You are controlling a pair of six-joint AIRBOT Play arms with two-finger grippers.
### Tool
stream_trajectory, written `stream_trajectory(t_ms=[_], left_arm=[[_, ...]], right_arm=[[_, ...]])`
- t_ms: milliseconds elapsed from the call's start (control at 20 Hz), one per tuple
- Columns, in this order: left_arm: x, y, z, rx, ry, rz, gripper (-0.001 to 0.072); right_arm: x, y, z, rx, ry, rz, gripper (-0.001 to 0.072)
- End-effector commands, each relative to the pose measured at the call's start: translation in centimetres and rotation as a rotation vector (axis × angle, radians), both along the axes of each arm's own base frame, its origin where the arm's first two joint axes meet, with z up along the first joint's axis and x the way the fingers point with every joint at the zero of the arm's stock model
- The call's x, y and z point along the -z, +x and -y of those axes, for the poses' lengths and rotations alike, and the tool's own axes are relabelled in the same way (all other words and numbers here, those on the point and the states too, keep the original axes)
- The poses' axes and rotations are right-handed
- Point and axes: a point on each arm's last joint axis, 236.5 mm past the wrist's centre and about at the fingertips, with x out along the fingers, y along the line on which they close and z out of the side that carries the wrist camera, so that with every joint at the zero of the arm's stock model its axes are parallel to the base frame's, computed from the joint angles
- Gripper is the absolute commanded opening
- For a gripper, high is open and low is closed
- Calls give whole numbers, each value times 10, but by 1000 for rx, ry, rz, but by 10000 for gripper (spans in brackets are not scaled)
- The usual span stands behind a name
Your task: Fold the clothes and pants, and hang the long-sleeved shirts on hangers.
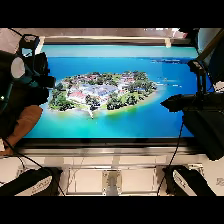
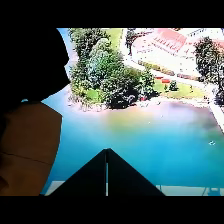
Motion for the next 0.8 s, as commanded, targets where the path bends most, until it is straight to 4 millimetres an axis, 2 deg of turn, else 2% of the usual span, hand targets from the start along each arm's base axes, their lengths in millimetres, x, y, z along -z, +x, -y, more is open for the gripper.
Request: stream_trajectory(t_ms=[0,500,550,600,750], left_arm=[[0,0,0,1,0,0,15],[0,0,0,1,0,0,15],[-1,3,0,9,4,13,15],[-7,15,0,29,22,59,16],[-19,38,-20,23,137,141,24]], right_arm=[[0,0,0,0,1,-1,31],[2,-4,-1,-9,-1,-15,31],[2,-4,-1,-9,-1,-15,31],[2,-4,-1,-9,-1,-15,31],[2,-3,-1,-9,-1,-14,31]])
